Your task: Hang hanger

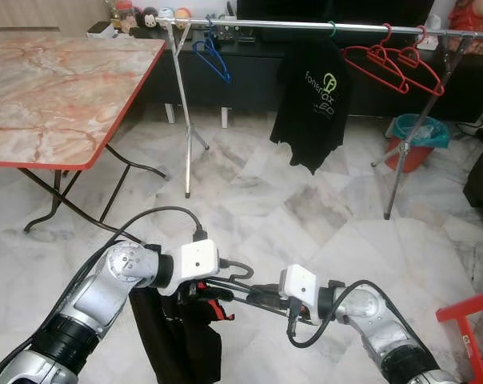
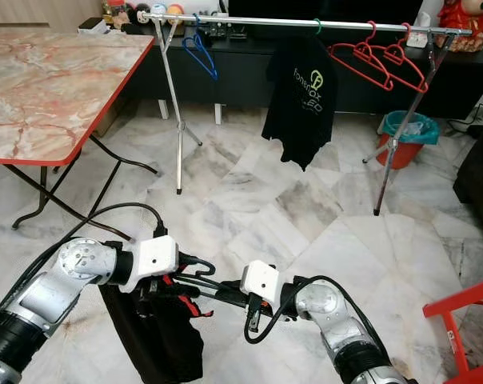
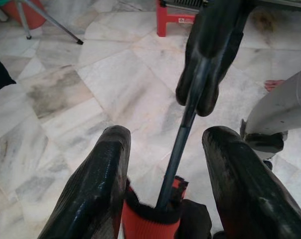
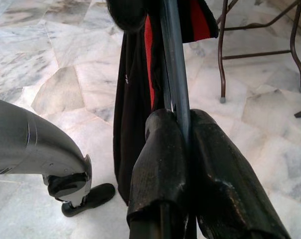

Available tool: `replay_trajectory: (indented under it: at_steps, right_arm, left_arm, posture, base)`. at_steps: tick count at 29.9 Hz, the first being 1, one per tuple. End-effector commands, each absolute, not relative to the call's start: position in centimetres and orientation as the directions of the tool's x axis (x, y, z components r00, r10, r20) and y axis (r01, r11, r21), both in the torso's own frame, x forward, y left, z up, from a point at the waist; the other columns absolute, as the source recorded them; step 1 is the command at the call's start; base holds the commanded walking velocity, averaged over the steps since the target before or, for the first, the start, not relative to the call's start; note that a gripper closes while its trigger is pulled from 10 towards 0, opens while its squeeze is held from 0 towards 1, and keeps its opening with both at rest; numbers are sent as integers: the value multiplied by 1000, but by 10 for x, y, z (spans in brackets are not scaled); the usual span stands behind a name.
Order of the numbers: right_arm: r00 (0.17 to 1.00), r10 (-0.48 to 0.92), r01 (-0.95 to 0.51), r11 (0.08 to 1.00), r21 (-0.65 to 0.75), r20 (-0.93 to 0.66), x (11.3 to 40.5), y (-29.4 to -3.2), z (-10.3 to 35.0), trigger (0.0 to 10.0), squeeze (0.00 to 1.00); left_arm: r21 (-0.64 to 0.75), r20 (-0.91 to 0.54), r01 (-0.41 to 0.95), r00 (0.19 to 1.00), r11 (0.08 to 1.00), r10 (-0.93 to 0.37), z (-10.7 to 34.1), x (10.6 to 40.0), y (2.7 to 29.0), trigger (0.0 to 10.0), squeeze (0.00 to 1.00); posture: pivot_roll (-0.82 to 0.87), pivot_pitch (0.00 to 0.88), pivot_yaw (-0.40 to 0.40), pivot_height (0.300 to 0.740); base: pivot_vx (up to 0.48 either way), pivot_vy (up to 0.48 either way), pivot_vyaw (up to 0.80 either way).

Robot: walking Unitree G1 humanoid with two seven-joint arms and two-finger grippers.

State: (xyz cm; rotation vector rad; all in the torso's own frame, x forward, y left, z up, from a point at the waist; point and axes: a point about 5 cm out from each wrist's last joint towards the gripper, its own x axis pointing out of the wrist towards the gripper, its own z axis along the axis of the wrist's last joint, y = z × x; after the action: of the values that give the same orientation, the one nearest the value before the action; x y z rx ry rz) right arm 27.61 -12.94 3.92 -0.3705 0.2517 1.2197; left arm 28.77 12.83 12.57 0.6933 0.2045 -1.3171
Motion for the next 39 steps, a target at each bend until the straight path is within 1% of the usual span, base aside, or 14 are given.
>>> replay_trajectory:
  at_steps: [1,6,12,13,14,16,20,22,23,24,28,33,37,39]
  right_arm:
    - [355,871,-934,312,-176,-340,281,-129,47,0,0]
    - [376,860,-925,332,-183,-343,281,-131,46,0,0]
    - [441,831,-896,387,-216,-339,286,-137,47,0,0]
    - [469,818,-881,410,-234,-332,288,-138,48,0,0]
    - [469,818,-881,410,-234,-332,288,-138,48,0,0]
    - [525,793,-849,460,-261,-309,293,-139,51,0,0]
    - [548,779,-833,478,-277,-303,296,-139,53,0,0]
    - [602,747,-796,530,-294,-282,301,-143,55,0,0]
    - [602,747,-796,530,-294,-282,301,-143,55,0,0]
    - [648,720,-758,577,-305,-249,305,-144,59,0,0]
    - [721,671,-686,653,-320,-176,312,-144,67,0,0]
    - [762,637,-634,696,-338,-118,319,-144,76,0,0]
    - [768,637,-620,717,-319,-61,324,-142,86,0,0]
    - [764,643,-623,718,-310,-44,324,-141,89,0,0]
  left_arm:
    - [369,-504,924,289,100,-814,134,292,134,10000,0]
    - [367,-519,925,292,99,-803,136,290,143,10000,0]
    - [404,-499,899,371,168,-783,139,294,154,10000,0]
    - [419,-478,886,401,198,-782,141,295,155,10000,0]
    - [419,-478,886,401,198,-782,141,295,155,10000,0]
    - [463,-414,843,478,273,-774,148,300,157,10000,0]
    - [504,-353,796,544,335,-762,156,306,160,10000,0]
    - [548,-269,724,626,419,-732,166,312,163,10000,0]
    - [548,-269,724,626,419,-732,166,312,163,10000,0]
    - [571,-217,665,688,481,-693,170,318,164,10000,0]
    - [596,-167,559,788,576,-592,166,326,158,10000,0]
    - [563,-122,430,888,706,-443,158,338,151,10000,0]
    - [553,-112,336,937,762,-332,152,347,147,10000,0]
    - [551,-123,324,943,769,-309,149,349,144,10000,0]
  posture:
    - [87,57,-2,740]
    - [87,61,-1,740]
    - [85,64,-2,740]
    - [87,65,-3,740]
    - [87,65,-3,740]
    - [84,67,-4,740]
    - [87,69,-6,740]
    - [88,69,-6,740]
    - [88,69,-6,740]
    - [88,70,-6,740]
    - [86,69,-7,740]
    - [82,59,-9,740]
    - [82,47,-14,740]
    - [82,45,-14,740]
  base:
    - [0,0,0]
    - [0,0,0]
    - [0,0,0]
    - [0,0,0]
    - [0,0,0]
    - [0,0,0]
    - [0,0,0]
    - [0,0,0]
    - [0,0,0]
    - [0,0,0]
    - [0,0,0]
    - [0,0,0]
    - [0,0,0]
    - [0,0,0]
